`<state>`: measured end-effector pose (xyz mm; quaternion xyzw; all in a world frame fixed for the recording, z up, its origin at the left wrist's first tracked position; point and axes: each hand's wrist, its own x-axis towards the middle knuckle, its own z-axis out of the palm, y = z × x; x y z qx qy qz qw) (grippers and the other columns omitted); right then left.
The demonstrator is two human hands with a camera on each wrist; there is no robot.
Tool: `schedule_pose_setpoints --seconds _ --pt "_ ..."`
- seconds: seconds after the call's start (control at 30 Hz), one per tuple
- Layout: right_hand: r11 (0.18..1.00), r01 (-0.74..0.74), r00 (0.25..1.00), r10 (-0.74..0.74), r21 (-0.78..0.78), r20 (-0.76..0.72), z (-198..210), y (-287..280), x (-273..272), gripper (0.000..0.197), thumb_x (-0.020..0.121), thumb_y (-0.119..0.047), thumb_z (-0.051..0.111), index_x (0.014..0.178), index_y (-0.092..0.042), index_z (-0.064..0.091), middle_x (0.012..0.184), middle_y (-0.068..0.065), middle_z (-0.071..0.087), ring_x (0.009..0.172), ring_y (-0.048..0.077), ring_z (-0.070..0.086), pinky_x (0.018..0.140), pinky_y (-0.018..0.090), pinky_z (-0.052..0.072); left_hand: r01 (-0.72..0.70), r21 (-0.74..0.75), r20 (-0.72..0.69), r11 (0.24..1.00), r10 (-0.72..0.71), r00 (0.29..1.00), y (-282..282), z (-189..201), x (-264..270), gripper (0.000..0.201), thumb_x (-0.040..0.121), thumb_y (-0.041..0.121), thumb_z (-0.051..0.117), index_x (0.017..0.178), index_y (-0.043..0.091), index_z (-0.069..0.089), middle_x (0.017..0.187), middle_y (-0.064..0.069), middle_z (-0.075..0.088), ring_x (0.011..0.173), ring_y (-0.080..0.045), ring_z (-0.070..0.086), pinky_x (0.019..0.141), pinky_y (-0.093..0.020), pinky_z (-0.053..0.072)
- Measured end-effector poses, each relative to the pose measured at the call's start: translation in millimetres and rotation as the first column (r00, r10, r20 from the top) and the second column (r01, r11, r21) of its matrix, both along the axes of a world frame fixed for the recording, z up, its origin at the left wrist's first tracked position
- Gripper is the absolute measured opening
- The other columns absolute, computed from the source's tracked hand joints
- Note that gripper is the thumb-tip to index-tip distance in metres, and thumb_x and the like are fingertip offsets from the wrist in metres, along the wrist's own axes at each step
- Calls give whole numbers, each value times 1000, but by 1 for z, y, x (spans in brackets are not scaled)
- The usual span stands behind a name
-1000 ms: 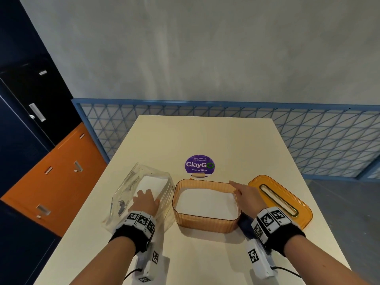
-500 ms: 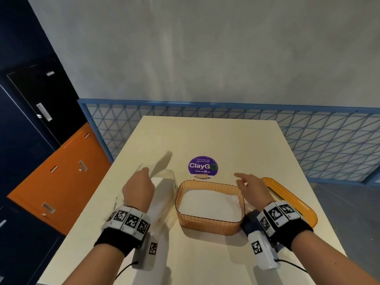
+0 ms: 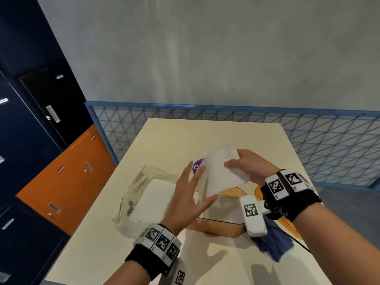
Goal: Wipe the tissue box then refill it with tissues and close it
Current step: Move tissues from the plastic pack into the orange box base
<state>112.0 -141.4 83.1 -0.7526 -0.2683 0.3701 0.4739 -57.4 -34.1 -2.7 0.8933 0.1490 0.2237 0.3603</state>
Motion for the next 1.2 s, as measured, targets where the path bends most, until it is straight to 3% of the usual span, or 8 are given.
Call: schedule_pose_setpoints --seconds 0.13,0.33,0.43,0.57,0.7,0.8,0.97,1.2 --pt "994 -64 918 93 -87 386 18 -6 -5 30 91 -14 54 120 -8 55 109 6 58 96 22 53 79 30 40 -169 -624 9 763 223 975 2 6 9 63 97 25 47 148 30 10 156 3 17 142 -17 24 108 -26 27" --pt "996 -90 944 76 30 322 14 -18 -9 26 92 -12 55 117 -12 57 107 3 62 97 20 57 86 35 46 -125 -881 -1 456 262 965 21 16 24 68 95 9 39 147 38 7 137 -6 44 123 -25 47 108 -44 39" --pt "993 -4 983 -18 119 180 -8 -23 -13 18 91 -10 56 107 -19 59 106 5 65 98 22 61 91 40 49 -159 -786 31 597 295 955 24 16 23 68 91 1 41 145 35 18 129 -11 50 109 -23 55 92 -32 51" --pt "997 77 982 -75 -4 175 -64 -33 -26 20 87 -4 59 91 -23 54 96 6 63 92 24 59 88 44 49 -273 -549 -40 790 302 952 7 -4 10 65 91 -4 44 147 19 21 91 12 52 79 5 52 65 -3 46" --pt "980 122 960 -76 -160 268 -95 -32 -32 23 87 -5 57 109 -11 55 111 12 63 104 28 58 96 45 47 -310 -438 -163 844 264 951 0 -24 3 65 94 3 42 150 20 13 119 -9 58 93 -16 56 77 -20 44" --pt "965 210 936 -152 -159 318 -90 -23 -25 36 89 -9 55 124 -7 53 124 12 61 114 30 56 97 40 46 -328 -397 -140 857 296 945 2 -18 10 63 97 5 41 150 20 12 105 -6 58 87 -16 54 66 -22 38" --pt "926 245 921 -130 -288 367 -89 -19 -20 30 87 -8 53 117 -2 53 119 17 62 108 32 58 85 34 46 -413 -267 -319 871 325 890 10 -16 24 78 95 6 46 151 21 -7 73 2 50 75 -21 53 80 -34 47" --pt "862 229 921 -41 -452 388 -99 -19 -33 38 89 -1 49 126 -2 41 124 19 57 111 32 57 74 24 40 -278 24 -512 960 251 822 10 -22 35 86 91 -2 42 149 23 -16 74 1 46 76 -17 48 102 -48 39"
